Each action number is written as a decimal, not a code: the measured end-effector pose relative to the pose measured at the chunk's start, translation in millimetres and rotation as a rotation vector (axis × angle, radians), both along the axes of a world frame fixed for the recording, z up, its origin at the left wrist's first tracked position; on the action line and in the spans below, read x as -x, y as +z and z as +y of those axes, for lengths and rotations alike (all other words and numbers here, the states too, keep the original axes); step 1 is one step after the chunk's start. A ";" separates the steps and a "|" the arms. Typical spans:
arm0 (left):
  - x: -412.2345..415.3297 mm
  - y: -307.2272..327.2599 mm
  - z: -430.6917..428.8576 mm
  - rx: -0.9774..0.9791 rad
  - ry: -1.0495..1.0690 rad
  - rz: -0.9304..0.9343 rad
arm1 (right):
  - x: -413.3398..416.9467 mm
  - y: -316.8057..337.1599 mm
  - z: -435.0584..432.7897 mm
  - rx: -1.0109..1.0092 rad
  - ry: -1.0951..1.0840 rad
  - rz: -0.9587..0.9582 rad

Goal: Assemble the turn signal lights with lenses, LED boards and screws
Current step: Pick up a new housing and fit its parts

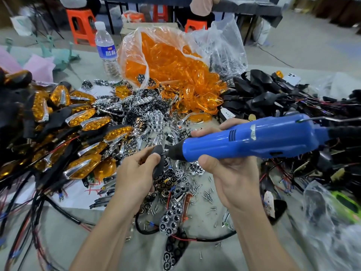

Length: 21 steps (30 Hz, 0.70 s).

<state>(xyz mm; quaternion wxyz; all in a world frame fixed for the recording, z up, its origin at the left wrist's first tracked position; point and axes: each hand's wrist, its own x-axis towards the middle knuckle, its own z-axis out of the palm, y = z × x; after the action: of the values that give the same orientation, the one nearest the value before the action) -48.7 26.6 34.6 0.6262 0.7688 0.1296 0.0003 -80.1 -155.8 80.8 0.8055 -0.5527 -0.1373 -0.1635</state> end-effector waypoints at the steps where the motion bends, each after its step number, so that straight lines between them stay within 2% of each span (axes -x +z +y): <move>1: 0.2 -0.1 2.1 -0.024 -0.004 -0.004 | -0.2 -2.5 1.2 0.003 0.014 0.006; 4: 3.1 0.3 8.4 -0.064 -0.029 -0.021 | -3.9 -6.8 1.3 -0.011 0.058 0.022; 7: 6.5 -0.1 11.5 -0.133 -0.044 -0.027 | -7.5 -6.9 -0.3 -0.142 0.090 0.070; 11: 7.4 2.7 12.2 -0.186 0.009 -0.032 | -6.4 -14.6 9.6 -0.304 -0.132 0.299; 14: 12.8 8.4 9.3 -0.250 -0.034 -0.050 | -7.6 -19.2 11.5 -0.377 -0.261 0.432; 21: 16.3 7.4 2.7 -0.372 -0.070 -0.074 | -6.7 -14.9 4.7 -0.423 -0.254 0.474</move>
<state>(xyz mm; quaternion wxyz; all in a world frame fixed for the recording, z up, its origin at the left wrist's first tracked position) -65.0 29.2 42.0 0.4771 0.8749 0.0774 0.0310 -73.4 -151.2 65.9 0.8851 -0.4086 0.1607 -0.1545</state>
